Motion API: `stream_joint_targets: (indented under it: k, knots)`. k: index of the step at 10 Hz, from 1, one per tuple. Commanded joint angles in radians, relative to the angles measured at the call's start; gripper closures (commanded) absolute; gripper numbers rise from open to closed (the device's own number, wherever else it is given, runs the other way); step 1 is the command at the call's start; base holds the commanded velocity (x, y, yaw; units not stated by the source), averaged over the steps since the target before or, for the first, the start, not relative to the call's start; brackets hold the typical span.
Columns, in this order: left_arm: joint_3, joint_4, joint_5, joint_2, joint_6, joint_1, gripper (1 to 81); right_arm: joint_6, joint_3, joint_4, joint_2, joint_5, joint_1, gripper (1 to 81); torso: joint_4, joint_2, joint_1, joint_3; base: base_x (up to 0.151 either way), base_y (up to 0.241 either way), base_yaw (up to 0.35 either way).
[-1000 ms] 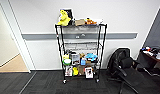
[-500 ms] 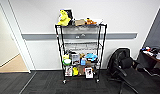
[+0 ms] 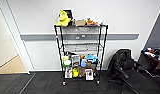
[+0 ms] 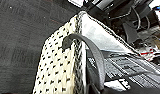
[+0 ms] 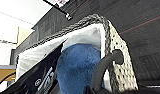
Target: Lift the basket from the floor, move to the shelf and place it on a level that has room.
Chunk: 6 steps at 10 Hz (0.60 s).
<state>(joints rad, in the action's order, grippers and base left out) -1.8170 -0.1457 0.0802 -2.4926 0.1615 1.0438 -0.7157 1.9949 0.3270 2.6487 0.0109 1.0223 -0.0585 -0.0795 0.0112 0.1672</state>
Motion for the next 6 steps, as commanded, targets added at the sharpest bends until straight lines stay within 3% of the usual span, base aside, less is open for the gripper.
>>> stream_joint_targets:
  k: [1, 6]
  knots:
    - [0.103, 0.009, 0.006, 0.044, 0.009, -0.11, 81.1, 0.001, -0.094, 0.015, -0.023, -0.022, -0.121, 81.1, 0.0, 0.0, 0.0, 0.0, 0.081, 0.0, 0.0]
    - [0.168, 0.014, 0.018, 0.079, 0.009, -0.11, 81.1, -0.008, -0.217, 0.015, -0.08, -0.022, -0.153, 81.1, 0.0, 0.0, 0.0, 0.0, 0.081, 0.0, 0.0]
